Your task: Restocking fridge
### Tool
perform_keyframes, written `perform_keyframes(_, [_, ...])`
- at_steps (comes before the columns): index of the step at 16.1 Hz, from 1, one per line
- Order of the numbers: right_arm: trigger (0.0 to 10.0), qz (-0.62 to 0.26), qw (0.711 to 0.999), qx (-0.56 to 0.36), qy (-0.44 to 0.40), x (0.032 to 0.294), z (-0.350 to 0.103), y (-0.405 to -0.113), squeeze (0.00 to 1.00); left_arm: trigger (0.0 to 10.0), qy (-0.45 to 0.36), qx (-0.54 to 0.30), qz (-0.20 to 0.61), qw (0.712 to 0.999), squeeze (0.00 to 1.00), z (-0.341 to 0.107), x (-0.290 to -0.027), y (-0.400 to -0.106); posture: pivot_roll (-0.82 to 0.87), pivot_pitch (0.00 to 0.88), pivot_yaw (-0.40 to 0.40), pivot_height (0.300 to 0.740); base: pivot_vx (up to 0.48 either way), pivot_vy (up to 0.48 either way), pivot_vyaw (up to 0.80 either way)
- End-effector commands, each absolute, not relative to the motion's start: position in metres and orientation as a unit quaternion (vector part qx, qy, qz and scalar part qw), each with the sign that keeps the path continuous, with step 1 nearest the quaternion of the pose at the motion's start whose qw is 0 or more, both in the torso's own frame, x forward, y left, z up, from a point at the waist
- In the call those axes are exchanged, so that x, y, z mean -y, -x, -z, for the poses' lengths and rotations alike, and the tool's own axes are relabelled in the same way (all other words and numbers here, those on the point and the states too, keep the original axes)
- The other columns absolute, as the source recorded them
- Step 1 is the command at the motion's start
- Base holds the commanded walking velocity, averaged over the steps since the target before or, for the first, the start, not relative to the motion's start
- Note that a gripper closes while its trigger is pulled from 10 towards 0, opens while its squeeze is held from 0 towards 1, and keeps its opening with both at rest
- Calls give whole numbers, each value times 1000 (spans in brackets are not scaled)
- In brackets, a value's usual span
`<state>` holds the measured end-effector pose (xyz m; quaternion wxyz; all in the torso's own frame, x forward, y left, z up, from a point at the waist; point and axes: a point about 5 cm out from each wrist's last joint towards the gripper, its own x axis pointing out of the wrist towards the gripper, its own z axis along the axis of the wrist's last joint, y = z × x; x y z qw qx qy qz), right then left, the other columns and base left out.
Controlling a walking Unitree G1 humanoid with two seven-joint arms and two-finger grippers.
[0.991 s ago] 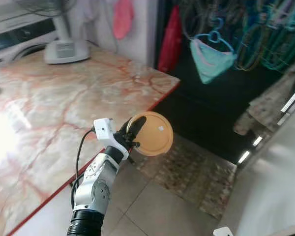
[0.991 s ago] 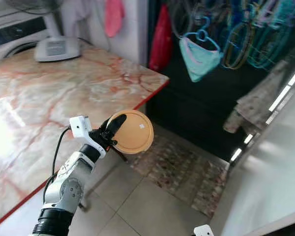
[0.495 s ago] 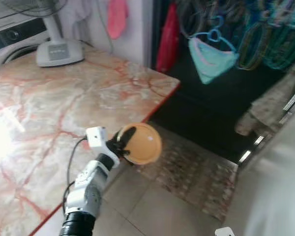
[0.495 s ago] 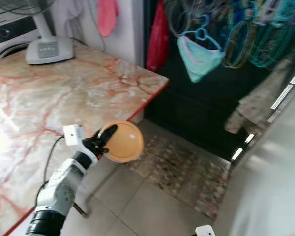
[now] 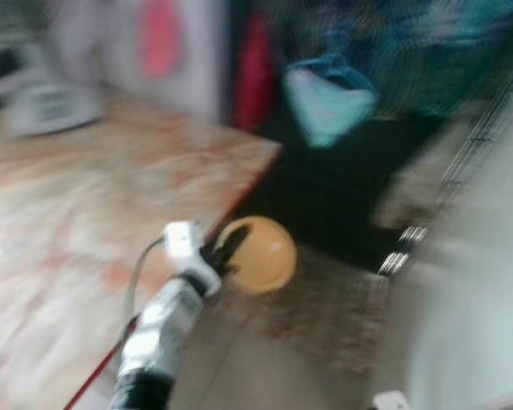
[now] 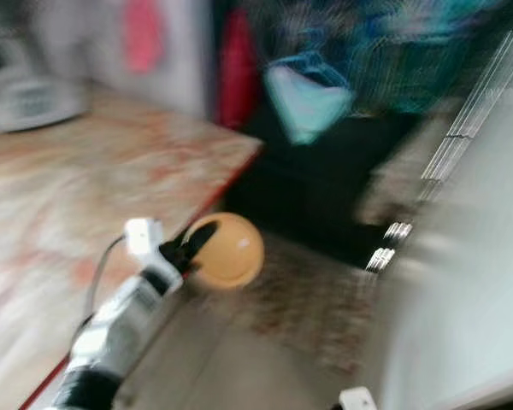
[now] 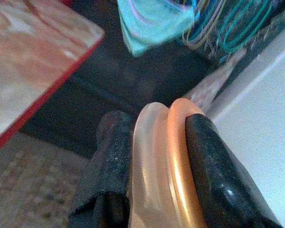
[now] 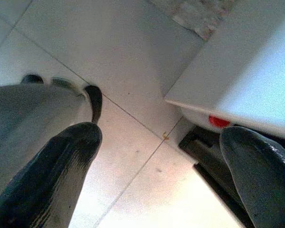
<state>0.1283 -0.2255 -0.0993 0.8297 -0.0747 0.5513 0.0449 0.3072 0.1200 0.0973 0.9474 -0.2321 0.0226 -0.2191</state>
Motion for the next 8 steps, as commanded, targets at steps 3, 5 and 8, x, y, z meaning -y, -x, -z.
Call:
perform_keyframes(3, [10000,-38,826,-559,68,227,101,-122,0,10000,225,-14,224,948,0,-101,-118,-309,-89,0,28,740,0,0,-785])
perform_keyframes(5, [10000,-38,826,-559,68,227,101,-122,0,10000,223,-16,222,949,0,-101,-119,-310,-91,0,31,740,0,0,-784])
perform_keyframes(8, [10000,-36,826,-558,66,227,101,-123,0,10000,211,-26,218,953,0,-97,-121,-311,-94,0,35,740,0,0,-781])
